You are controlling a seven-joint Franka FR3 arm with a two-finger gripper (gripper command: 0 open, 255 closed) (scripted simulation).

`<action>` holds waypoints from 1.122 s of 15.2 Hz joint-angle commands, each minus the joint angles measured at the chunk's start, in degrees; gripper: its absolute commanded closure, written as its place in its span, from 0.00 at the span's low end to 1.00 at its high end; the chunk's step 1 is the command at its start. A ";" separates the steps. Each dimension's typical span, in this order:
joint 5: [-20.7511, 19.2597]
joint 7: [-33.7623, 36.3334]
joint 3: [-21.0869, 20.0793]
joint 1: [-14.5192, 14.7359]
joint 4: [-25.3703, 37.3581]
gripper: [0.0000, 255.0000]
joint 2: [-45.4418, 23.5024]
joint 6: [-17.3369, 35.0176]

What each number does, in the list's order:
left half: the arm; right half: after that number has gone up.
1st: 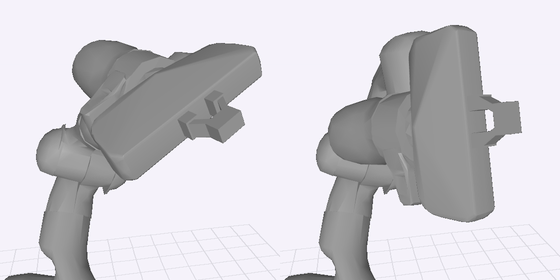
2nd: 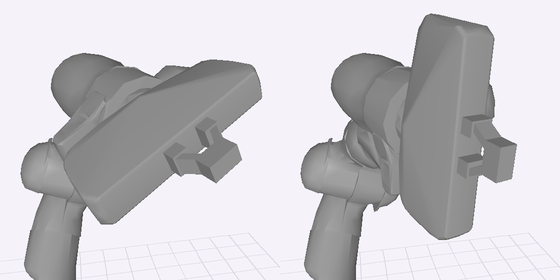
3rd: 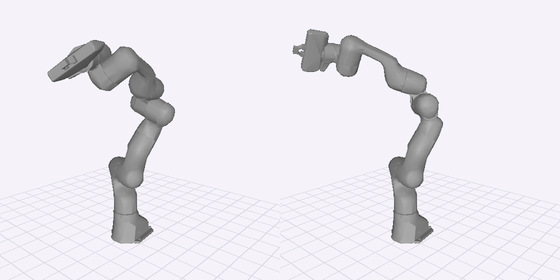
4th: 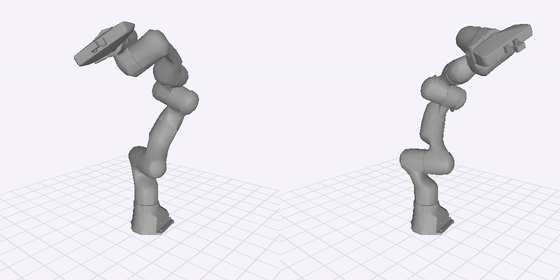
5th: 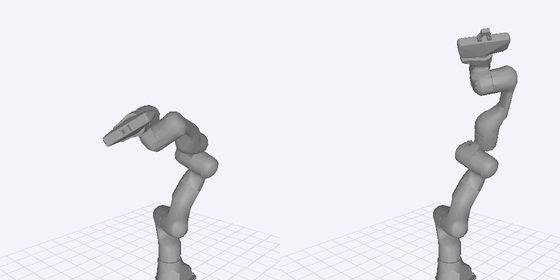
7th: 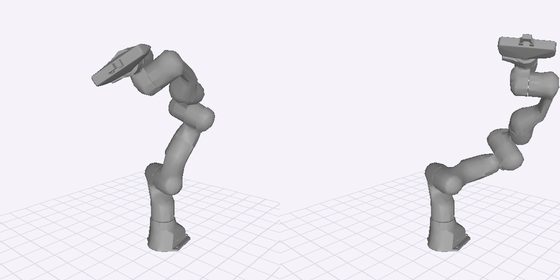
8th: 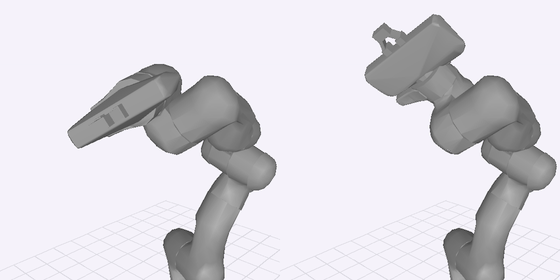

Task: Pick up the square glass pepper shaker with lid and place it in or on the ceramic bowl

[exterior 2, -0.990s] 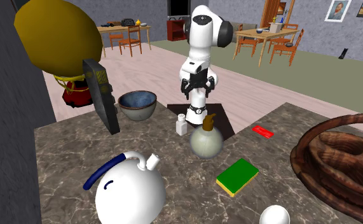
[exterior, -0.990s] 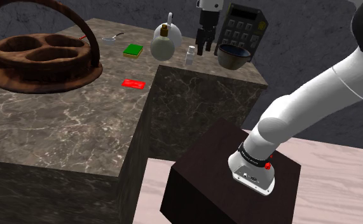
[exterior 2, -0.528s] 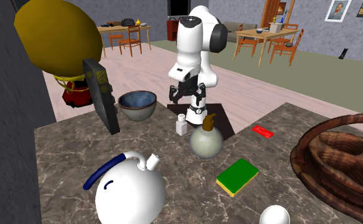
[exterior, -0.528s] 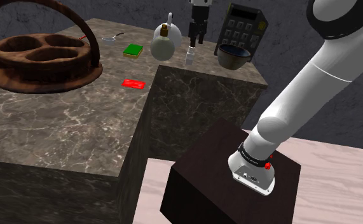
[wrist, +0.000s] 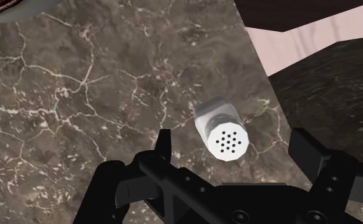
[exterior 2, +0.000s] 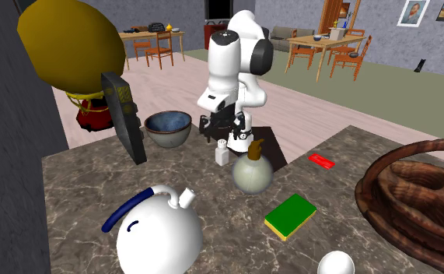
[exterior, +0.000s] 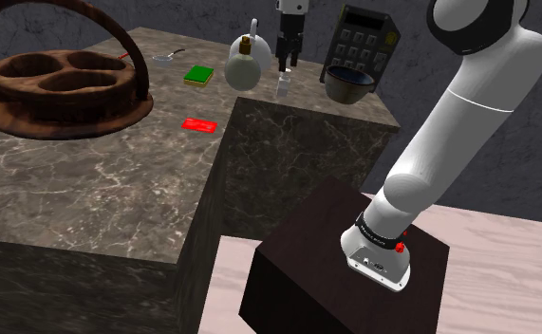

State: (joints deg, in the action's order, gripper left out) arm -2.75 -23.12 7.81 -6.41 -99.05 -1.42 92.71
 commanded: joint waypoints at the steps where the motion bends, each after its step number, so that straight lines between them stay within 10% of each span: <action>1: -0.03 0.06 0.01 -0.01 -1.76 0.00 0.18 1.61; 10: -0.07 0.09 0.03 -0.02 -3.19 0.00 0.37 2.84; 11: -0.07 0.09 0.03 -0.02 -3.19 1.00 0.37 2.84; 17: -0.07 0.09 0.03 -0.03 -3.18 1.00 0.36 2.84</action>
State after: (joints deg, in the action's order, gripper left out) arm -2.82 -23.03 7.84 -6.44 -102.23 -1.05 95.55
